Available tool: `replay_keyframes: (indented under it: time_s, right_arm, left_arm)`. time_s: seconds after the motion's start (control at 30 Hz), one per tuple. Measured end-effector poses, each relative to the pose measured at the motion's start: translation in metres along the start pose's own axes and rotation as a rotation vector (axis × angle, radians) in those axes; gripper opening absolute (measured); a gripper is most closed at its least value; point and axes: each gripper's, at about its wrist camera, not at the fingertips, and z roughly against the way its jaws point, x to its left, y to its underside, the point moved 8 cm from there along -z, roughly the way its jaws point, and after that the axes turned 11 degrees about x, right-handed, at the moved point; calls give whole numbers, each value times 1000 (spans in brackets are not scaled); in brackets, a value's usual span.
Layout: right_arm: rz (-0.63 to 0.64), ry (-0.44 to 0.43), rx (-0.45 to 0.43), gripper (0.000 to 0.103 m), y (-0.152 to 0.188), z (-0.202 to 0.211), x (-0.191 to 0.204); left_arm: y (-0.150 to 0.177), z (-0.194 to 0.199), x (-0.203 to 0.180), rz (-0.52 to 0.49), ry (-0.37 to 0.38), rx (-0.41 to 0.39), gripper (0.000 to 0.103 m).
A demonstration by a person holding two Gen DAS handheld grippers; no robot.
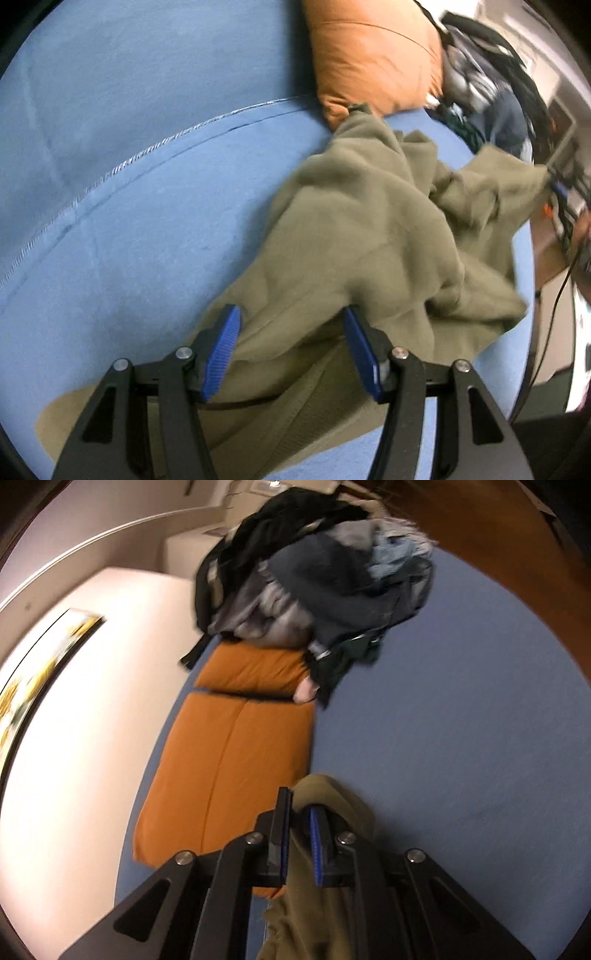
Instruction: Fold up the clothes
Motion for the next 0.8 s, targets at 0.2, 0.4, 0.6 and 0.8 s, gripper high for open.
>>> replay_keyframes:
  time_s: [0.2,0.4,0.6,0.8]
  right_arm:
    - [-106,85,-39,13,-28,33,-30]
    - [-94,193,27,15,1,27,-42]
    - [-31,259,105,20,34,11,-39]
    - [17,245,211,20,70,-10,-29]
  left_arm:
    - [-12,-14,-8,-32,-96,-1,58]
    - [-25,-26,7,119,-99,-31,51]
    - [-28,-3,59,423,70,-120,12]
    - [-9,60,133,643,105,-287,7]
